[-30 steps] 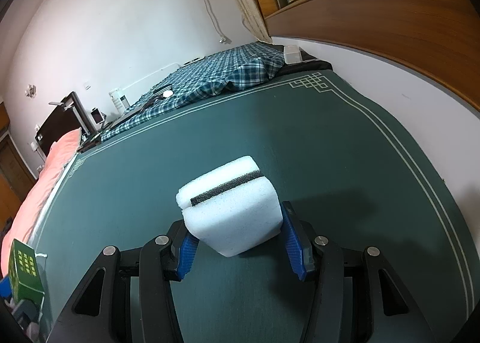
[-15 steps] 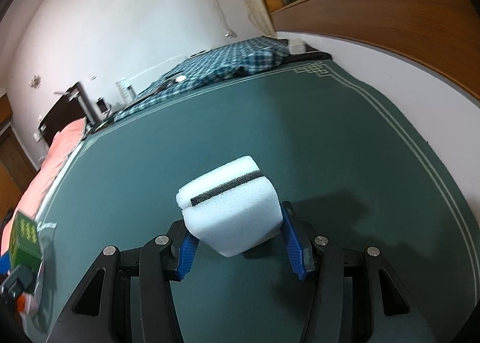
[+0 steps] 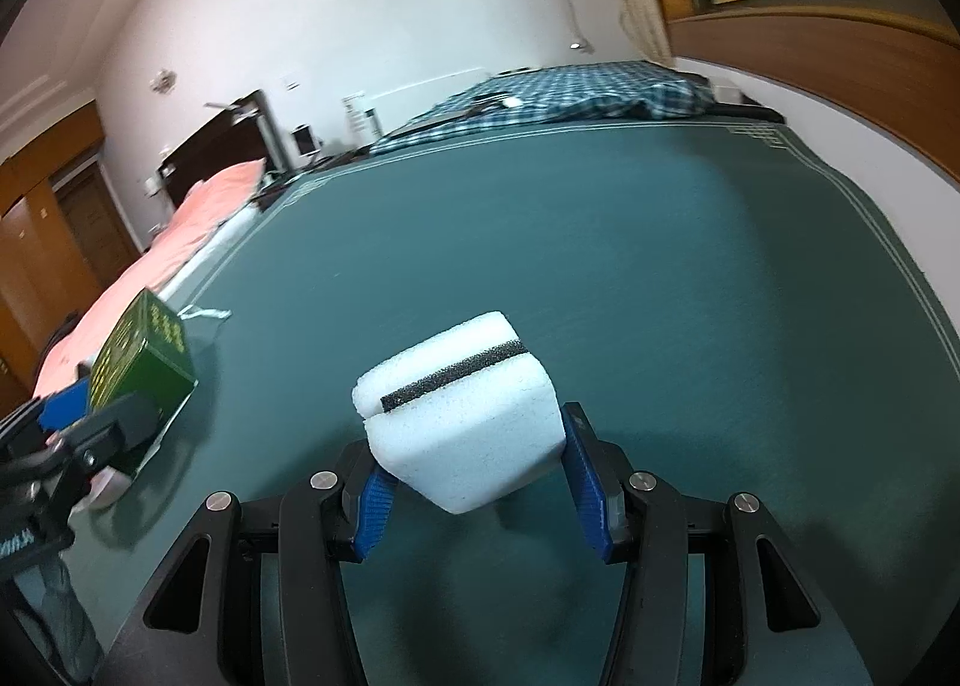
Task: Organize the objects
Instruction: 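Carry the green box with the left tool toward the basin while the right tool holds the foam block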
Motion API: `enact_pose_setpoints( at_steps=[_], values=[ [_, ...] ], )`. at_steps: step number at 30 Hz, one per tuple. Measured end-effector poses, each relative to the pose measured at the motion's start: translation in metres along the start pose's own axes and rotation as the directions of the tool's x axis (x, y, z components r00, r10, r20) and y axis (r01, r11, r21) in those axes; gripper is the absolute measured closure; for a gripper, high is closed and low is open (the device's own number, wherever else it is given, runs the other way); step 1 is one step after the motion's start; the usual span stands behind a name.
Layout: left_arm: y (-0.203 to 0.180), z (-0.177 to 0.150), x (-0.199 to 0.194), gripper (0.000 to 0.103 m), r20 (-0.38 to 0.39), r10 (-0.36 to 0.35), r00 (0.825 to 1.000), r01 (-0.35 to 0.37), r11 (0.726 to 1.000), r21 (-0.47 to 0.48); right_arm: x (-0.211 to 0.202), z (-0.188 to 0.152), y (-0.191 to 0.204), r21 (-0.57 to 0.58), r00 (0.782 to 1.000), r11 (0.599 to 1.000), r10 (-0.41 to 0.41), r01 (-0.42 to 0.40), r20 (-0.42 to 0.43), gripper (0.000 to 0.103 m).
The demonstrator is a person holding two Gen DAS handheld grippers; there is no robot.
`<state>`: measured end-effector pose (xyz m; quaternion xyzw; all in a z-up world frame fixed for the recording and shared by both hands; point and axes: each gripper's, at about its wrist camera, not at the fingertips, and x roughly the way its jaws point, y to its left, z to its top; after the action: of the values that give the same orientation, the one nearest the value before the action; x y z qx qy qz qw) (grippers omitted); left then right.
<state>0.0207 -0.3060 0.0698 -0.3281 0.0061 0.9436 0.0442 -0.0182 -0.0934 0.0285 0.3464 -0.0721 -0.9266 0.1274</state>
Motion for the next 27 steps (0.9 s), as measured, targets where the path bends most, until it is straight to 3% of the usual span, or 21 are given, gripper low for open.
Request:
enact_pose_setpoints(
  at_steps=[16, 27],
  values=[
    [0.066, -0.028, -0.05, 0.021, 0.029, 0.094, 0.995, -0.091, 0.99, -0.105, -0.009, -0.009, 0.033, -0.002, 0.997, 0.997, 0.074, -0.074, -0.03, 0.051],
    [0.137, -0.049, -0.074, 0.021, 0.017, 0.235, 0.972, -0.226, 0.948, -0.224, -0.006, -0.008, 0.065, -0.047, 0.991, 0.99, 0.127, -0.13, -0.052, 0.051]
  ],
)
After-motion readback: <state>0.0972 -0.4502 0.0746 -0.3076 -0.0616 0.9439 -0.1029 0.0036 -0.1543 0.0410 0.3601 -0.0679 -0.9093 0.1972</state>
